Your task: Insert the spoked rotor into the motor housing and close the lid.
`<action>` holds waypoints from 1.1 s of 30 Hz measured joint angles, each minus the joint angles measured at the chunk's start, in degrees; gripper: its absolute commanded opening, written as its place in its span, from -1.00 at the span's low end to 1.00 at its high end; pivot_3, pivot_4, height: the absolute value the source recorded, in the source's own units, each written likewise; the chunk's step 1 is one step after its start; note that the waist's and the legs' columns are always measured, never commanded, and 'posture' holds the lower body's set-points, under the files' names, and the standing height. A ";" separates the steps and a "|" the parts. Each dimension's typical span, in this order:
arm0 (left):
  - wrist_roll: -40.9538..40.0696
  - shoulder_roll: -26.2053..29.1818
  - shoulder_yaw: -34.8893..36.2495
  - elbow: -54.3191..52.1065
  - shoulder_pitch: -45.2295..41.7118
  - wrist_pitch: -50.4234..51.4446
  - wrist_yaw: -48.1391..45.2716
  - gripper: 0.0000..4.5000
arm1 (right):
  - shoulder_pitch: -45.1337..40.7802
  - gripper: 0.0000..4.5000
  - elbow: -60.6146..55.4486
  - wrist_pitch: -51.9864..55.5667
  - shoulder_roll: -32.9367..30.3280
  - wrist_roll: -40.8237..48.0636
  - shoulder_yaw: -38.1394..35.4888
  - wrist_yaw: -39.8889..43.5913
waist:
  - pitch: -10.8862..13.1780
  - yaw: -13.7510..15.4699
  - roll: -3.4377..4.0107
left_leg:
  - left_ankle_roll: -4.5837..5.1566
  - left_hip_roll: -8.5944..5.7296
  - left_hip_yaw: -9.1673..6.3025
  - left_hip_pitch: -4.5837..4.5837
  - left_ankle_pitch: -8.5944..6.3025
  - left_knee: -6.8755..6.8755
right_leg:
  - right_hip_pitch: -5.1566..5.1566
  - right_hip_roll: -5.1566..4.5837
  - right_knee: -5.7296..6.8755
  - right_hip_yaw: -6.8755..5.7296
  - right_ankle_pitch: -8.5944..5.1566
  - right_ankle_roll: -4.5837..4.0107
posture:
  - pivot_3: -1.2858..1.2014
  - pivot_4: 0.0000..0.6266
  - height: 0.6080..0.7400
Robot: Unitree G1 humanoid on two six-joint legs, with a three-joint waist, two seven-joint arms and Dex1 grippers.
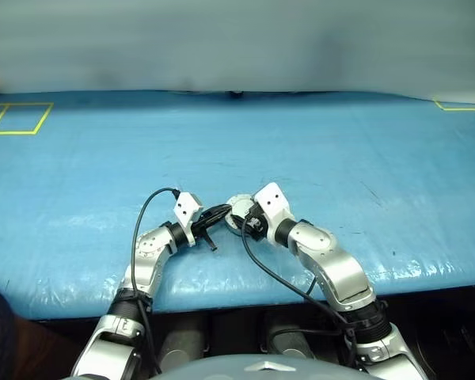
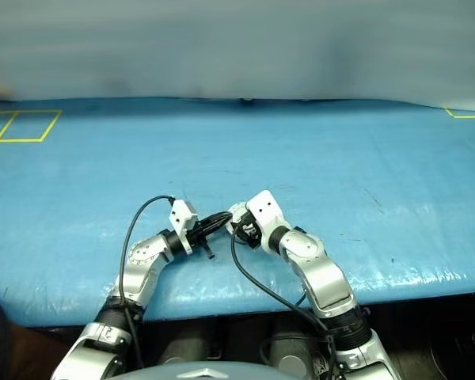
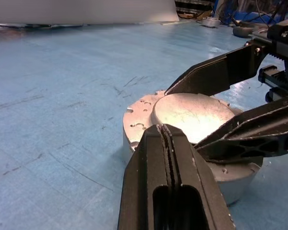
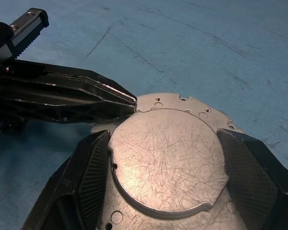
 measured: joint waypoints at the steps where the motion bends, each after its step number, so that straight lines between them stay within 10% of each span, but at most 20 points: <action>1: 0.15 -0.01 -0.13 0.00 -0.01 0.11 0.03 -1.00 | 0.04 0.40 0.00 0.00 0.03 0.00 -0.01 -0.01 | -0.03 0.00 -0.04 | 0.00 0.00 0.00 0.00 0.00 0.00 | 0.01 -0.02 0.00 0.01 0.00 0.00 | 0.03 -0.52 1.00; 7: 0.47 0.15 -0.37 -0.48 0.41 0.21 0.05 -1.00 | 0.13 0.40 0.09 0.00 0.28 0.01 -0.05 -0.06 | -0.19 -0.04 -0.25 | -0.02 0.01 -0.05 -0.01 -0.01 -0.03 | 0.01 -0.08 -0.03 0.11 -0.02 -0.01 | 0.03 -0.52 1.00; 11: 0.45 0.25 -0.37 -1.14 1.00 0.21 0.02 -1.00 | 0.19 0.99 0.14 -0.11 0.27 0.16 -0.04 0.38 | -0.21 -0.02 -0.27 | -0.05 0.01 -0.09 -0.02 -0.03 -0.06 | 0.01 -0.10 -0.04 0.10 -0.05 -0.03 | 0.03 -0.52 1.00; 33: 0.46 0.73 -1.01 -1.83 2.26 0.33 -0.93 -1.00 | 1.47 1.00 -3.34 12.20 8.18 20.11 -21.16 -4.02 | -0.02 0.95 -0.02 | -0.06 -0.09 -0.11 -0.31 -0.06 -0.15 | -0.17 -0.21 -0.16 0.00 -0.14 0.02 | 0.03 -0.52 1.00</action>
